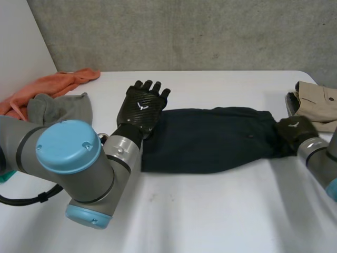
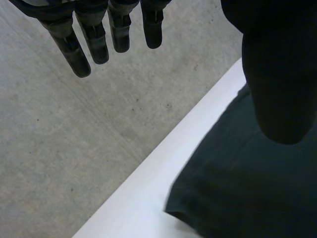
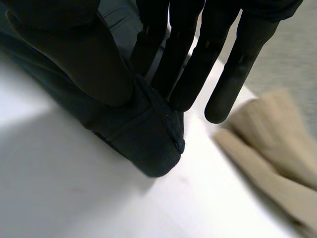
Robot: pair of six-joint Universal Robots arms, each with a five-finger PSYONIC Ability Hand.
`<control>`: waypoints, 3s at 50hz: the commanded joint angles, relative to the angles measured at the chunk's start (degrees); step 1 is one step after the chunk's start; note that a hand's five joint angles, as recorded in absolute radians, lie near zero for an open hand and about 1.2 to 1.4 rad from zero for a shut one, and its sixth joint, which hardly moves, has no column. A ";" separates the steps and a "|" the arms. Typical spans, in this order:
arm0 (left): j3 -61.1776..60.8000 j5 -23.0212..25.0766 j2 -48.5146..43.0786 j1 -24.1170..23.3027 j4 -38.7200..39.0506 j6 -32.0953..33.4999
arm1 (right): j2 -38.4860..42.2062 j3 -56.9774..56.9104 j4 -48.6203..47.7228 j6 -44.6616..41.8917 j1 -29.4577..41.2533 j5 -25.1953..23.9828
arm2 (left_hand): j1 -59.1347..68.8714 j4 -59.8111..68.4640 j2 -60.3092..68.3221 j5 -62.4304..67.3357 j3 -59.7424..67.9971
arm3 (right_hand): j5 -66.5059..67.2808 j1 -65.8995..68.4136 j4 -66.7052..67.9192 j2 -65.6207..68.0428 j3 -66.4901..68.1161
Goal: Fold the laundry.
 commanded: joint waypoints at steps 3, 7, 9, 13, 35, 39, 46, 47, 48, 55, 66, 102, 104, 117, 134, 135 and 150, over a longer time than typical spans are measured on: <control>-2.47 0.06 4.25 0.09 -0.07 -0.25 | -6.74 0.50 1.96 -15.79 -1.85 2.77 | 0.13 0.17 0.12 -0.86 -0.28 | 14.69 18.70 11.26 12.87 11.53; -3.70 0.06 5.57 0.35 0.02 -0.34 | -6.83 -0.29 0.47 -21.78 -0.71 2.07 | -0.04 0.00 -0.05 -1.03 -0.45 | 14.69 18.70 11.26 12.87 11.53; -4.14 -0.03 5.75 0.44 0.02 -0.34 | -6.83 -0.90 -1.11 -23.19 1.74 1.37 | -0.04 0.00 -0.05 -1.03 -0.45 | 14.69 18.70 11.26 12.87 11.53; -4.85 -0.03 6.10 0.61 0.02 -0.34 | -6.13 -1.35 -7.79 -26.18 10.97 -4.42 | -0.04 0.00 -0.05 -1.03 -0.45 | 14.69 18.70 11.26 12.87 11.53; -6.96 -0.03 9.18 2.72 0.19 -1.48 | 1.09 0.41 -12.20 -35.26 27.24 -30.10 | 0.13 0.17 0.12 -0.86 -0.28 | -25.48 -21.46 -28.90 -27.30 -28.64; -5.73 -0.21 9.00 2.90 0.28 -1.48 | -3.04 0.68 -12.20 -20.16 26.45 -26.95 | 0.13 0.17 0.12 -0.86 -0.28 | -52.85 -48.84 -56.28 -54.68 -56.02; 0.68 -0.30 6.90 2.02 0.28 -2.36 | -10.16 0.06 -11.41 12.98 18.91 -18.77 | 0.30 0.34 0.28 -0.69 -0.11 | -55.31 -51.30 -58.74 -57.13 -58.47; 1.65 -0.30 6.19 1.93 0.28 -2.88 | -10.78 -0.03 -11.14 15.71 17.85 -18.07 | 0.30 0.34 0.29 -0.69 -0.11 | -55.31 -51.30 -58.74 -57.13 -58.47; 2.79 -0.12 5.49 1.85 0.20 -3.41 | -11.31 -0.29 -10.71 18.17 16.88 -17.19 | 0.30 0.34 0.29 -0.69 -0.11 | -55.31 -51.30 -58.74 -57.13 -58.47; 17.11 2.42 -5.22 -1.75 -6.12 -6.05 | -13.86 -6.35 0.45 30.06 9.41 -12.17 | 0.80 0.85 0.79 -0.19 0.39 | -55.31 -51.30 -58.74 -57.13 -58.47; 38.04 5.24 -21.41 -2.20 -28.62 -9.21 | 2.21 -22.43 16.01 30.15 10.10 -19.11 | 1.14 1.18 1.13 0.15 0.73 | -55.31 -51.30 -58.74 -57.13 -58.47; 38.04 -2.93 -24.32 -2.46 -41.38 -4.73 | 14.97 -25.60 15.93 9.14 15.99 -7.87 | 1.14 1.18 1.13 0.15 0.73 | -55.31 -51.30 -58.74 -57.13 -58.47; 37.96 -2.84 -22.30 -2.55 -41.38 -5.00 | 12.96 -25.17 15.32 9.23 15.99 -7.69 | 0.81 0.85 0.79 -0.18 0.39 | -55.31 -51.30 -58.74 -57.13 -58.47; 27.17 3.28 -2.01 -2.55 -31.80 -8.95 | -11.39 -1.36 -3.22 10.55 16.08 -4.70 | -0.37 -0.33 -0.39 -1.37 -0.79 | -55.31 -51.30 -58.74 -57.13 -58.47; 15.98 15.09 4.87 -1.93 -31.18 -13.26 | -8.60 20.89 -21.68 8.88 22.58 -6.81 | 0.80 0.84 0.79 -0.19 0.39 | -55.31 -51.30 -58.74 -57.13 -58.47; 15.90 15.09 4.78 -1.85 -31.18 -13.26 | -7.54 20.89 -23.17 8.62 22.76 -6.46 | 0.80 0.85 0.79 -0.19 0.39 | -55.31 -51.30 -58.74 -57.13 -58.47; 15.81 14.91 4.08 -1.32 -31.09 -13.44 | -0.33 18.78 -31.88 2.02 23.11 -5.32 | 1.14 1.18 1.13 0.15 0.73 | -46.15 -42.14 -49.58 -47.98 -49.32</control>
